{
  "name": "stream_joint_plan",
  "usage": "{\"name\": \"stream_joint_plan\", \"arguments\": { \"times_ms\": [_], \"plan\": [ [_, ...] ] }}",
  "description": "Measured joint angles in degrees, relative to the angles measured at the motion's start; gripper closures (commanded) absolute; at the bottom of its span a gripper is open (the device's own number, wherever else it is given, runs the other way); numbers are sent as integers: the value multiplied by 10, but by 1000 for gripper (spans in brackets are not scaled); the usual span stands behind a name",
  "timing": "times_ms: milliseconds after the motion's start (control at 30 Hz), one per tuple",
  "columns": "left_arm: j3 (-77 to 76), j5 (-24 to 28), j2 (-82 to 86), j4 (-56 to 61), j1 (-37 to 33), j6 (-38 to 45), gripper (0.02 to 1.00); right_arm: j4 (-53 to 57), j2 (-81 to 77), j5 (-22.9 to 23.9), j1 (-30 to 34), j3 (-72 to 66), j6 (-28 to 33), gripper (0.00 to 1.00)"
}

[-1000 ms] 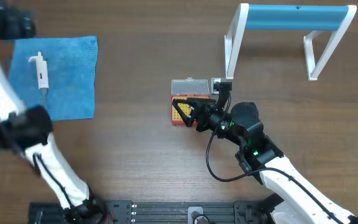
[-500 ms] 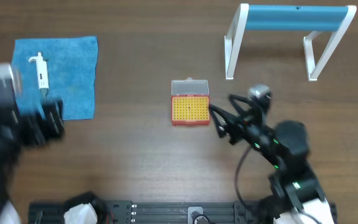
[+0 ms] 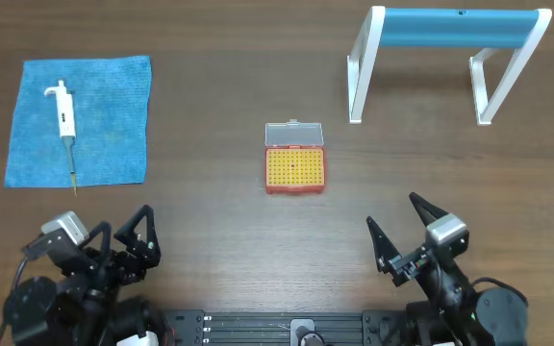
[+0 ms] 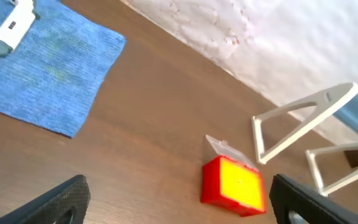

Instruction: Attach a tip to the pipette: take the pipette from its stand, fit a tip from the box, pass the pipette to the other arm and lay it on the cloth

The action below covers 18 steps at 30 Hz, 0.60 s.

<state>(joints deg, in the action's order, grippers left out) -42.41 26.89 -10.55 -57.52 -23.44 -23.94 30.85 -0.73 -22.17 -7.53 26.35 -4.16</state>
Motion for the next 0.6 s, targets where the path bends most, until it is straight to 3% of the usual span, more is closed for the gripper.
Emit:
{"name": "stream_joint_plan", "arguments": {
  "times_ms": [267,600],
  "plan": [
    [111,-10,0,47,0,29,77,35,0,63,0,-43,-8,233],
    [153,-12,1,5,0,31,77,250,0,73,0,-44,-16,233]
  ]
}}
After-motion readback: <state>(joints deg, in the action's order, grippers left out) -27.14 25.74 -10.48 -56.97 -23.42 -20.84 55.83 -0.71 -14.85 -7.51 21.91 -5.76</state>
